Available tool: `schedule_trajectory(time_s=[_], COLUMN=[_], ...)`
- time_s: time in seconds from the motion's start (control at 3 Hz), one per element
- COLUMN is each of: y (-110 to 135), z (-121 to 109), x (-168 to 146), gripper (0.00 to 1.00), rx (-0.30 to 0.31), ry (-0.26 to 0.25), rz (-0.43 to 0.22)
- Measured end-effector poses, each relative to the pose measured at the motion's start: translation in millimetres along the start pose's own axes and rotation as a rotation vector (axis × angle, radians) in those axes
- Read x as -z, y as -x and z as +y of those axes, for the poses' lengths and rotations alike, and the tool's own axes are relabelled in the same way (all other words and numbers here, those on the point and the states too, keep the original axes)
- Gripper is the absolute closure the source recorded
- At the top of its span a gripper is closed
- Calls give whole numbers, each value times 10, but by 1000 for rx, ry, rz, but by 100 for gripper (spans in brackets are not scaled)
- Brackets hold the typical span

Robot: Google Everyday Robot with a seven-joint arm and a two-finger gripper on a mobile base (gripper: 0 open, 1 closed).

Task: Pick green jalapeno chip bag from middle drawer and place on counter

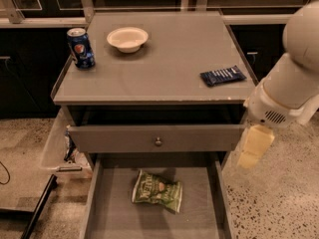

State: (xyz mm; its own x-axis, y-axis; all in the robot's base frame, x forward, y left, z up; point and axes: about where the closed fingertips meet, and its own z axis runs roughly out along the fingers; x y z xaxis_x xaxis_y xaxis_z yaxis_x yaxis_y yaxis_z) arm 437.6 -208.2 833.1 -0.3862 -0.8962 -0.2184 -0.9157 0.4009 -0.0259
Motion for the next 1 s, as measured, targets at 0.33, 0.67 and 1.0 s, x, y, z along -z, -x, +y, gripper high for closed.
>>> schedule_trajectory(time_s=[0.33,0.67,1.0], y=[-124,-62,-80], z=[122,106,146], x=[-471,-532,-535], gripper=[0,0,0], rx=[-22,30,40], ry=[42,44,61], rz=[2,71,93])
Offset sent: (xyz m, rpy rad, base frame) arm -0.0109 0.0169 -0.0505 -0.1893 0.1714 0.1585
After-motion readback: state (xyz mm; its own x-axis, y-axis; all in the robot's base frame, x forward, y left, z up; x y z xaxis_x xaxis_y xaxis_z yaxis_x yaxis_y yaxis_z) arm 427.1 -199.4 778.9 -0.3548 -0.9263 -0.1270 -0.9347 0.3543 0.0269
